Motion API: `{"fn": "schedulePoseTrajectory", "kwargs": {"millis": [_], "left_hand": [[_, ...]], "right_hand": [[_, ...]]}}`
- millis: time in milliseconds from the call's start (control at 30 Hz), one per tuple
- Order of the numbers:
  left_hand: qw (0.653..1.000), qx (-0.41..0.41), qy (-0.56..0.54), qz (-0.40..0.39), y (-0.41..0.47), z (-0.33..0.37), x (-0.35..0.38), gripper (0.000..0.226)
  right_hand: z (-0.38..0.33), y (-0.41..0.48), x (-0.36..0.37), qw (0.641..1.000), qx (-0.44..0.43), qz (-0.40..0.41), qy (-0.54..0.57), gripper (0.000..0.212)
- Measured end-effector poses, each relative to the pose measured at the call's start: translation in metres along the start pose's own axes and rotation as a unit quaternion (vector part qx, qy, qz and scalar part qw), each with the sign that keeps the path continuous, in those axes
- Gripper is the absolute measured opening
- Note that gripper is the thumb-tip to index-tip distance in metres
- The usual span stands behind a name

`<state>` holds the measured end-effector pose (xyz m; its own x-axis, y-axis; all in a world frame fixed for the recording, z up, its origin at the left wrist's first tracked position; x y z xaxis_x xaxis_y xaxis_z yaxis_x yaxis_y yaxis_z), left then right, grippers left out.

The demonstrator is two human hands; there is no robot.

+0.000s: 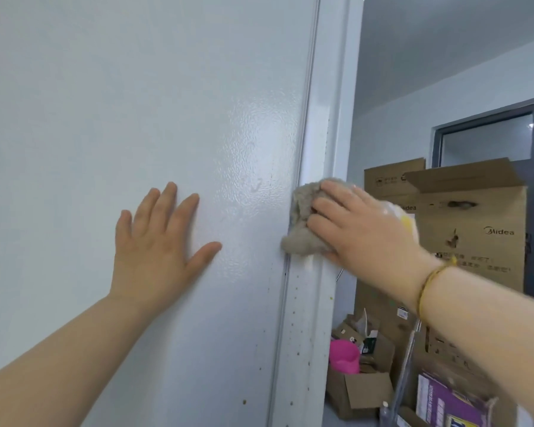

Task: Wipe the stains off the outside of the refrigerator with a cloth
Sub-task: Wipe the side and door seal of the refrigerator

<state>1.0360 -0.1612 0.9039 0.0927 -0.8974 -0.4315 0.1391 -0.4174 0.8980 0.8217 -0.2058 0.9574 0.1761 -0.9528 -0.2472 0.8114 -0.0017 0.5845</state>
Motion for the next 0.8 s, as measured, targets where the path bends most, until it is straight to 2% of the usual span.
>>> {"fn": "schedulePoseTrajectory", "kwargs": {"millis": [33, 100, 267, 367, 400, 467, 567, 633, 733, 800], "left_hand": [[1.000, 0.002, 0.007, -0.011, 0.001, -0.001, 0.000, 0.082], [1.000, -0.007, 0.001, -0.023, 0.002, -0.001, -0.003, 0.081], [1.000, -0.008, 0.014, -0.019, 0.002, -0.006, 0.004, 0.074], [1.000, -0.019, -0.007, -0.017, 0.001, -0.005, 0.005, 0.074], [1.000, -0.022, -0.008, -0.018, 0.001, -0.005, 0.006, 0.075], [0.999, -0.023, -0.001, -0.025, 0.000, -0.005, 0.004, 0.077], [0.999, -0.021, -0.013, -0.041, -0.001, -0.004, -0.001, 0.084], [0.999, -0.022, -0.024, -0.032, -0.002, -0.002, -0.002, 0.089], [0.997, -0.046, -0.060, -0.014, -0.005, 0.002, -0.004, 0.086], [0.996, -0.056, -0.072, -0.017, -0.005, 0.003, -0.005, 0.076]], "right_hand": [[0.010, 0.007, -0.008, 1.000, -0.027, -0.004, -0.009, 0.019], [0.036, 0.030, -0.024, 1.000, -0.008, -0.009, -0.016, 0.024], [0.075, 0.072, -0.030, 0.979, 0.200, -0.003, 0.047, 0.032], [0.046, 0.068, -0.018, 0.967, 0.238, 0.088, 0.038, 0.031], [0.033, 0.060, -0.011, 0.964, 0.250, 0.086, 0.033, 0.034], [0.009, 0.039, -0.004, 0.967, 0.244, 0.068, 0.031, 0.034], [0.001, 0.018, 0.001, 0.987, 0.139, 0.082, 0.023, 0.021], [0.018, 0.024, 0.002, 0.995, 0.090, 0.050, 0.000, 0.026], [0.045, 0.047, -0.007, 0.993, 0.105, 0.054, 0.032, 0.040], [0.052, 0.059, -0.012, 0.977, 0.186, 0.056, 0.088, 0.031]]}}
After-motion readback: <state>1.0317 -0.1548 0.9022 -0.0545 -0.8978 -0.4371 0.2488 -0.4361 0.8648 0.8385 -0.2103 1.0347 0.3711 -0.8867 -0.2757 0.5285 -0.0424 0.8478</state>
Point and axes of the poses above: each hand's wrist, its own y-axis towards the middle knuckle, its own x-axis out of the palm, z = x × y, the point moved 4 cm from there along y, towards the middle knuckle, and after that the axes turned 5 degrees about -z, right-handed, at the moved point
